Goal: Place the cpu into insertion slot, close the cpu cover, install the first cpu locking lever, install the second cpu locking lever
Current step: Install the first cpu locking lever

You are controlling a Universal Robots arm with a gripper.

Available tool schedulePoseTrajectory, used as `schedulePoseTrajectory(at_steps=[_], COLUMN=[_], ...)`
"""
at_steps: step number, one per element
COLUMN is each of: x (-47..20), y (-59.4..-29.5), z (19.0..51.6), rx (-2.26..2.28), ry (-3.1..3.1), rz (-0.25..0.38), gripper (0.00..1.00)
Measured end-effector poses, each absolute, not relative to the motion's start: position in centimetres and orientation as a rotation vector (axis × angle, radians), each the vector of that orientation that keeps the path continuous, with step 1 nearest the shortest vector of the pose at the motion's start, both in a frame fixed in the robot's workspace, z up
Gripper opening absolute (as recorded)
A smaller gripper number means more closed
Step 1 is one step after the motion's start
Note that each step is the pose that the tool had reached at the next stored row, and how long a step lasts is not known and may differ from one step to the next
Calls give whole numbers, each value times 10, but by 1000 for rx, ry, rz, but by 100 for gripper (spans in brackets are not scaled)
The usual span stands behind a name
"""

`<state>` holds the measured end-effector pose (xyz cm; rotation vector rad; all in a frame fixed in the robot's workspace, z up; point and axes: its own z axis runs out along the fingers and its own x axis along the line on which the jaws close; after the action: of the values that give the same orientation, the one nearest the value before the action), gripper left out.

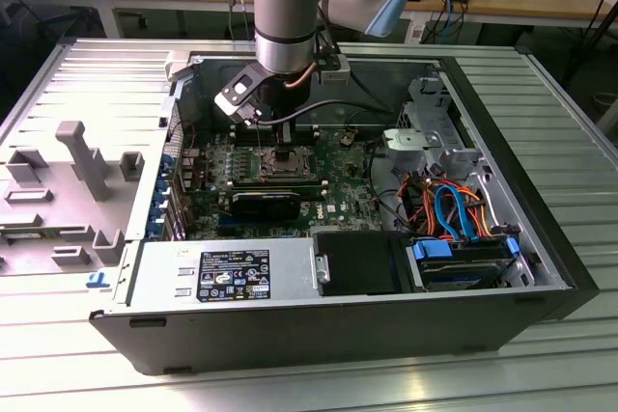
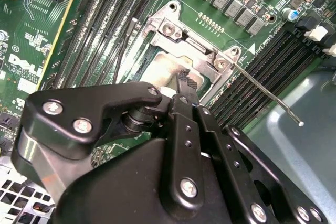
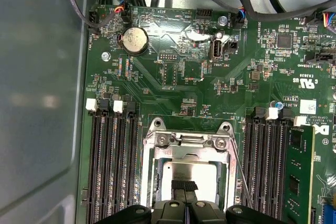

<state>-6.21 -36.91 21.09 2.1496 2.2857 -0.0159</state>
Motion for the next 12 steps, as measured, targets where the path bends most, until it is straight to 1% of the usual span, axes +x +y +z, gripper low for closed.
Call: schedulePoseTrajectory(at_steps=[12], x=[-62], y=[-369], z=[218], rx=[2150], ry=[2286], rz=[-15], gripper=[11])
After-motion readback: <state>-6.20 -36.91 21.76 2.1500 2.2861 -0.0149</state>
